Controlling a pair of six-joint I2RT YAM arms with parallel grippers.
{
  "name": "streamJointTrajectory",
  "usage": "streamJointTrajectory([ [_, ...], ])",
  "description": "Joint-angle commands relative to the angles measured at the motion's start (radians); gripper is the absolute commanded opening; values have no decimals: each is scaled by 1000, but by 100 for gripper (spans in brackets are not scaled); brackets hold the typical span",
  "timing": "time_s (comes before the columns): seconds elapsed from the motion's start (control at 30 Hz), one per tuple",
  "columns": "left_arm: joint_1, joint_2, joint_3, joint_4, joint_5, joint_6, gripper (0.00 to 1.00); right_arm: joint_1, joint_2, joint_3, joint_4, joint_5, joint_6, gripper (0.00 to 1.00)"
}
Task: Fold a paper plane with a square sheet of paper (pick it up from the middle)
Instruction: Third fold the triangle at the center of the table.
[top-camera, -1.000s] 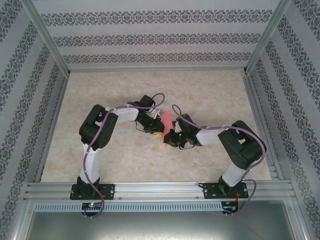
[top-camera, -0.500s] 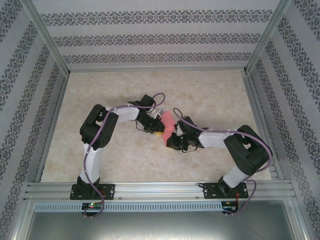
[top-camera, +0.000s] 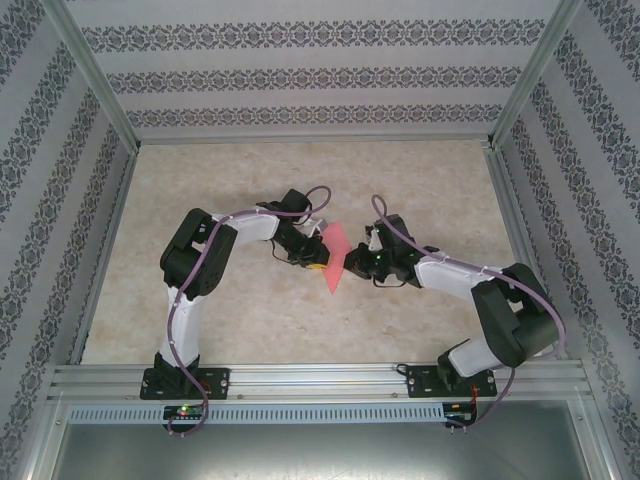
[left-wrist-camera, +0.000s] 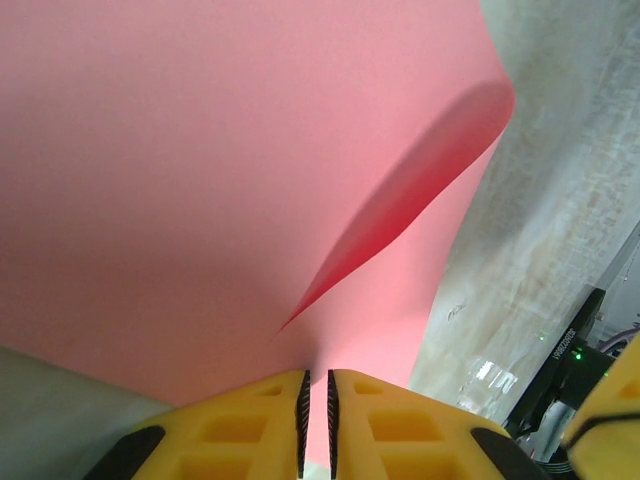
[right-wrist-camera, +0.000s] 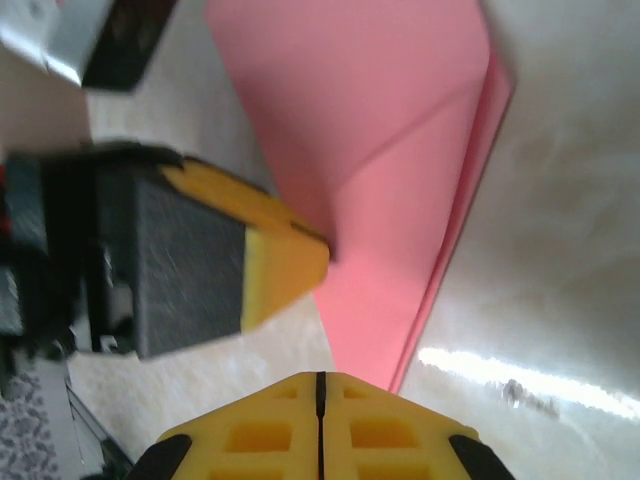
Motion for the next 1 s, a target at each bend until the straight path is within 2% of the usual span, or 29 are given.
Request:
streamJointTrajectory([
  [0.0,-32,66,-13,-32,-113,32,19,-24,49,54,51,13,15,7],
  [0.47,-39,65,-12,-37,-132,41,18,-54,295,181,93,25,-12,7],
  [0.73,-39,68,-17,-48,-152,55,18,-92,342,165,49,84,-74,7],
  [0.97,-39,74,-19,-62,-168,71,18,-107,299,170,-74,190,-152,7],
])
